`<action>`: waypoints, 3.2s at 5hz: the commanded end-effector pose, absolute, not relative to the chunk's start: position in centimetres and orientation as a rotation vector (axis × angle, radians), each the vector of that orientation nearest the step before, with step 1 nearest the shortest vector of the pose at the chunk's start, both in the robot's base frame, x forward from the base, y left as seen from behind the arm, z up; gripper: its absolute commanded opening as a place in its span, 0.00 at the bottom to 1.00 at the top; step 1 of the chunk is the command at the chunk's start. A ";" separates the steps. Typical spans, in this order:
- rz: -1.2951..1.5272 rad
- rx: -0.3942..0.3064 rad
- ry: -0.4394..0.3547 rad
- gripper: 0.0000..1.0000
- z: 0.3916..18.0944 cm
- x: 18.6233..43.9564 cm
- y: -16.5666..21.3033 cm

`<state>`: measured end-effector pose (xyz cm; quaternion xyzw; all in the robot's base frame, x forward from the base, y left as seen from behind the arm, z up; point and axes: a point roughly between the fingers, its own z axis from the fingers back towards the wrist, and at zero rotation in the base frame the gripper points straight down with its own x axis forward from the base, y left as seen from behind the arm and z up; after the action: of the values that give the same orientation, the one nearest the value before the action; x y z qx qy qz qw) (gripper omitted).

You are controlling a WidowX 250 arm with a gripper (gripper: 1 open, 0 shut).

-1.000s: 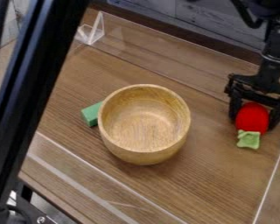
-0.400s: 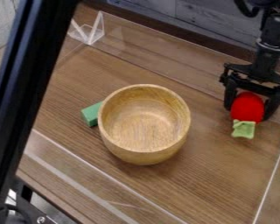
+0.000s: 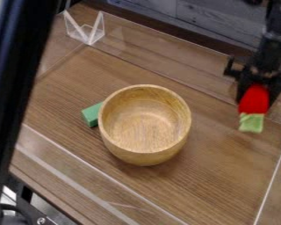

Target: Move the red object to the left side of the table

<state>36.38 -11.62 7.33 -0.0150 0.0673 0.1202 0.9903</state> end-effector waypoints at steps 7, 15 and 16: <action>0.681 -0.142 -0.024 0.00 15.1 33.3 -3.8; 0.644 -0.149 -0.011 0.00 16.1 33.2 -2.1; 0.687 -0.150 -0.014 0.00 15.8 33.5 -1.1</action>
<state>33.51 -1.27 13.58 -0.0610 0.0256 0.3361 0.9395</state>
